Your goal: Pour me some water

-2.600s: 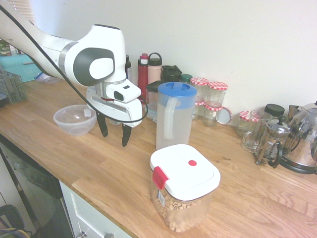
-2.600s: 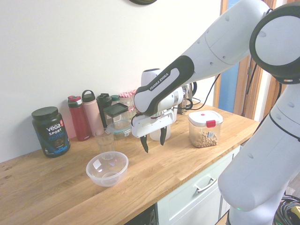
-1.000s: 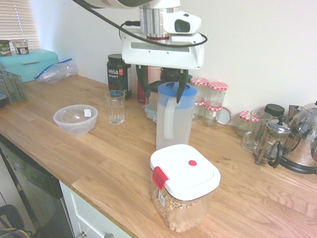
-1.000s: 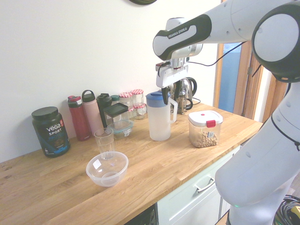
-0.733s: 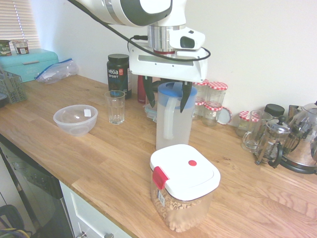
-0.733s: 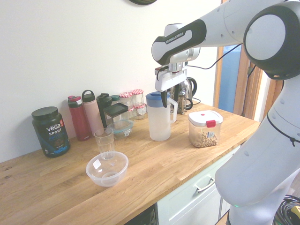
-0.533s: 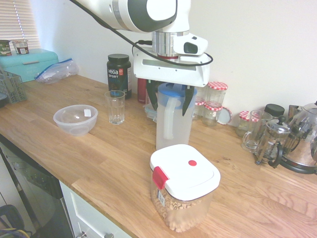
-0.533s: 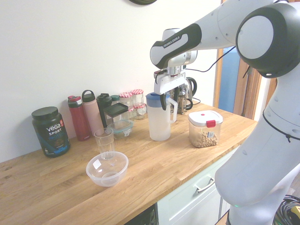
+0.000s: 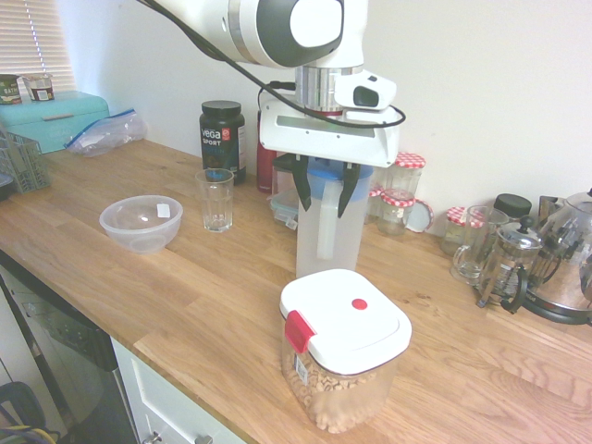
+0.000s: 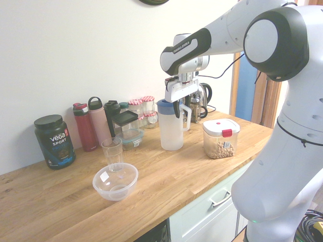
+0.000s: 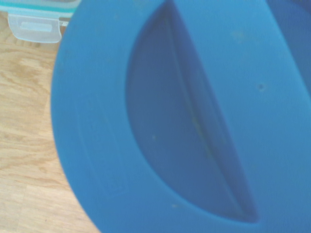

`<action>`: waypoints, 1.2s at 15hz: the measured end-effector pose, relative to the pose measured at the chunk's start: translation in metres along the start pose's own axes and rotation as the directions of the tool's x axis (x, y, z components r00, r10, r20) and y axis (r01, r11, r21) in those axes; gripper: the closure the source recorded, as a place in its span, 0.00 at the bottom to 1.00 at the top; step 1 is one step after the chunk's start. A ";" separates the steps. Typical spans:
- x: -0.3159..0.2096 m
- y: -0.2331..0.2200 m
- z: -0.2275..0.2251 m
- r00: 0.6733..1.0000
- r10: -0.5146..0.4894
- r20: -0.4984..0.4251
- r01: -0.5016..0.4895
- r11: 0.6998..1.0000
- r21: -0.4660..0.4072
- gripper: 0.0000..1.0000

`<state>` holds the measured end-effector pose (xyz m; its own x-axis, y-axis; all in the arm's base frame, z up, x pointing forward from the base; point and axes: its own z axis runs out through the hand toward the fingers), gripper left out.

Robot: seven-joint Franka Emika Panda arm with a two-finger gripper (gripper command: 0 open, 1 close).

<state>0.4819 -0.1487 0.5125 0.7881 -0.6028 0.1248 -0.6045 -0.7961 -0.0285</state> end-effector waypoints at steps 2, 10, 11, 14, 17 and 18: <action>0.000 -0.001 0.001 1.000 -0.002 0.002 0.002 1.000 -0.001 1.00; -0.001 0.000 0.004 1.000 -0.001 0.007 0.002 1.000 -0.004 1.00; -0.001 0.000 0.003 1.000 -0.001 0.006 0.001 1.000 -0.004 1.00; -0.002 0.002 0.000 1.000 0.001 0.007 0.000 1.000 -0.004 1.00; -0.011 0.007 -0.028 0.999 -0.029 -0.015 0.029 1.000 0.011 1.00; -0.016 0.010 -0.044 0.998 -0.048 -0.029 0.048 0.999 0.019 1.00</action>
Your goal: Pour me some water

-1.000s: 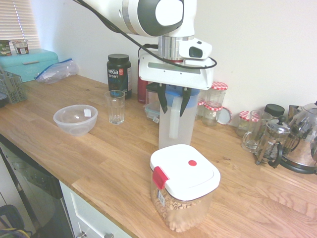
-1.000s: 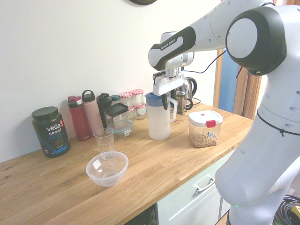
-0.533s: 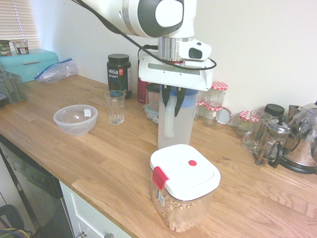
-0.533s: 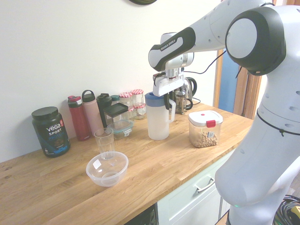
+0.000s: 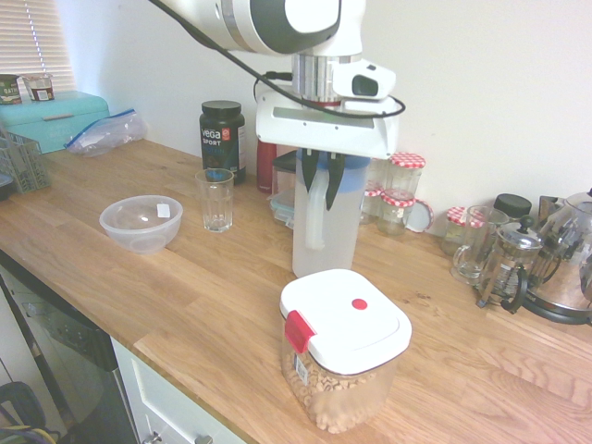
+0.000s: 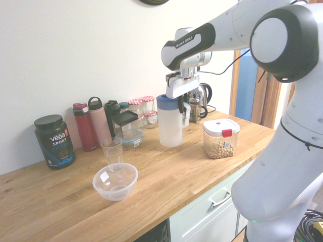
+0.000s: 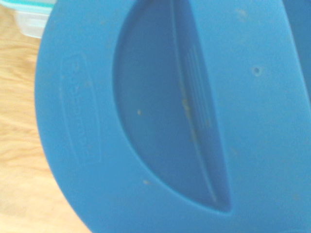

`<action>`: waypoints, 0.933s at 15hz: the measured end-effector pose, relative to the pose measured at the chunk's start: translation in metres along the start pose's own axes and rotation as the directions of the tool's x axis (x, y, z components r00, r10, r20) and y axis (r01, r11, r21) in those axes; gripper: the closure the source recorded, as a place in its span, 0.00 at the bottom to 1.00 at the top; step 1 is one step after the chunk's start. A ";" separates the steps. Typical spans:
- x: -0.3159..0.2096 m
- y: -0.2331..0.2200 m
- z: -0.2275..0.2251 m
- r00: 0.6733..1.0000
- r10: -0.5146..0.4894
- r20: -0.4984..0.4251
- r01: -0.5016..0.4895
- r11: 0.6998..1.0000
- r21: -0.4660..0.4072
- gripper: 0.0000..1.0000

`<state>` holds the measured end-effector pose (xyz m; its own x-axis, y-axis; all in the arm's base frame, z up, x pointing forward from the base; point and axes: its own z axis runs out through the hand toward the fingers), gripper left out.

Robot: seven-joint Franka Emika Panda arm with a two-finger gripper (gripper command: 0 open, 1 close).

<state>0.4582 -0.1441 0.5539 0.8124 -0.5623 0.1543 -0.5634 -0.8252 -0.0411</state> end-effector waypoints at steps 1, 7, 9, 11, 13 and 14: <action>-0.006 0.000 -0.016 1.000 -0.027 -0.014 0.027 1.000 0.008 1.00; -0.037 -0.055 -0.067 0.947 -0.315 -0.061 0.315 0.949 -0.005 1.00; -0.050 -0.080 -0.071 0.907 -0.418 -0.059 0.416 0.909 -0.042 1.00; -0.064 -0.102 -0.078 0.865 -0.499 -0.045 0.495 0.865 -0.081 1.00; -0.076 -0.126 -0.083 0.830 -0.557 -0.026 0.550 0.826 -0.125 1.00; -0.080 -0.139 -0.083 0.813 -0.582 -0.012 0.574 0.805 -0.153 1.00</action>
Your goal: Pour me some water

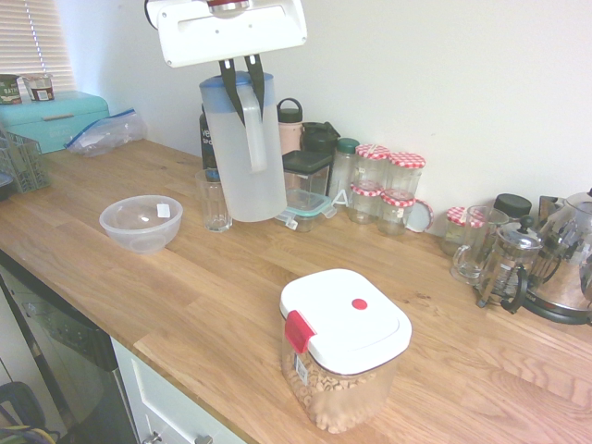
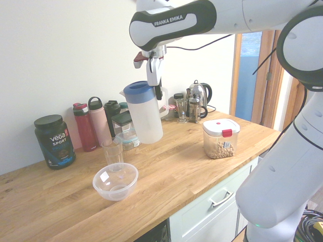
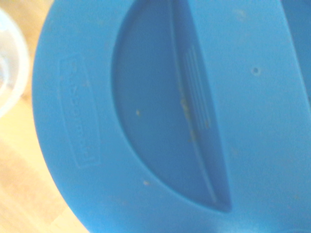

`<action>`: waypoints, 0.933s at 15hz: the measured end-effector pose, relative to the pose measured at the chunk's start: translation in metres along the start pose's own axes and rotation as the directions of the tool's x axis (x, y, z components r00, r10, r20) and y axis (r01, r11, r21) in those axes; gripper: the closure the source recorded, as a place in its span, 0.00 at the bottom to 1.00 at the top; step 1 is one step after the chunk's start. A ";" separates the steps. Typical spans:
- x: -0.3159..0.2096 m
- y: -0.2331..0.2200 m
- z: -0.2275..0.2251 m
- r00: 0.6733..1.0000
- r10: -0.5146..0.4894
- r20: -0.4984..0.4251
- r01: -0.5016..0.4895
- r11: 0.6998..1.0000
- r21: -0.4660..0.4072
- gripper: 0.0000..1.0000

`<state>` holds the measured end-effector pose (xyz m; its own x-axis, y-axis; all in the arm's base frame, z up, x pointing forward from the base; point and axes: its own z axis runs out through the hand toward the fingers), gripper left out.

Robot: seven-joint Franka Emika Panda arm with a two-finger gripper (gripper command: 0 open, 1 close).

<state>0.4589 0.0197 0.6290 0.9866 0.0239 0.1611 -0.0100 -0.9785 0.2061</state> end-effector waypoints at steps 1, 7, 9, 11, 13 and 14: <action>0.005 -0.010 0.000 0.999 -0.028 0.014 0.029 0.999 -0.030 1.00; 0.023 -0.062 0.005 0.985 -0.132 0.110 0.151 0.972 -0.179 1.00; 0.019 -0.068 0.005 0.976 -0.154 0.157 0.190 0.950 -0.248 1.00; 0.015 -0.078 0.008 0.965 -0.176 0.195 0.229 0.927 -0.297 1.00; 0.013 -0.094 0.011 0.953 -0.206 0.224 0.275 0.899 -0.342 1.00; 0.013 -0.103 0.016 0.946 -0.219 0.237 0.295 0.885 -0.360 1.00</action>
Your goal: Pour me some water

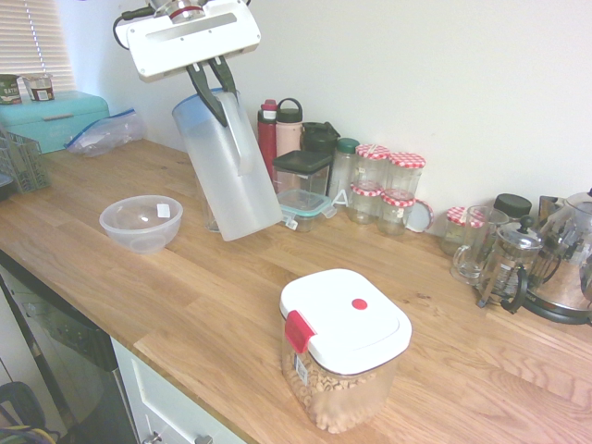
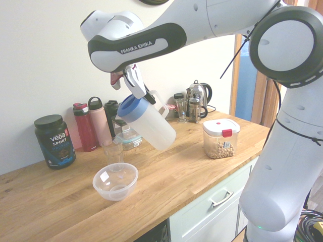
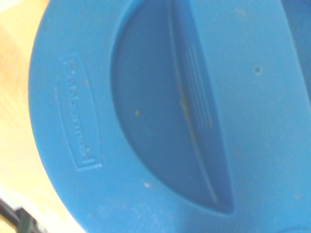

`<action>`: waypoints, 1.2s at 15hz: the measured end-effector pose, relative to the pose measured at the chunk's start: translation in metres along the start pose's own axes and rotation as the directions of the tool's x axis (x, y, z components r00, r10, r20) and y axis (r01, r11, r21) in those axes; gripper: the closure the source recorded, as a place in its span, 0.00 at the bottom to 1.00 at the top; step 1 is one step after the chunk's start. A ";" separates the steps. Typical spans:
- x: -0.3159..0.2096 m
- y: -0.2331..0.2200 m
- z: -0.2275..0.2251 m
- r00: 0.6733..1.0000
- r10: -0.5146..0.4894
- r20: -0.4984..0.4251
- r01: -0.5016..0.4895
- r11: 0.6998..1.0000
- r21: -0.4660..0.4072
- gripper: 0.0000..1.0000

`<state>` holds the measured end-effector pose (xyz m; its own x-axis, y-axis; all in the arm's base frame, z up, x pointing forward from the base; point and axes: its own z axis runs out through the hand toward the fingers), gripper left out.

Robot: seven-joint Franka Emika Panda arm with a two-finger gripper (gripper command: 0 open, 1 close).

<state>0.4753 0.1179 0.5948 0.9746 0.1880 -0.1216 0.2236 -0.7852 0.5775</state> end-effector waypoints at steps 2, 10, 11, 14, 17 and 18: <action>0.010 -0.018 0.006 1.000 -0.020 0.021 0.021 0.999 -0.041 1.00; 0.036 -0.055 0.036 0.996 -0.015 0.089 0.029 0.986 -0.163 1.00; 0.037 -0.057 0.037 0.996 -0.012 0.093 0.028 0.984 -0.174 1.00; 0.047 -0.061 0.038 0.995 -0.006 0.095 0.026 0.977 -0.210 1.00; 0.061 -0.064 0.033 0.995 -0.002 0.097 0.024 0.973 -0.229 1.00; 0.065 -0.065 0.031 0.995 -0.001 0.097 0.024 0.972 -0.234 1.00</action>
<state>0.5246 0.1630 0.5239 0.9711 0.1308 -0.1998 0.2374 -0.6206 0.7473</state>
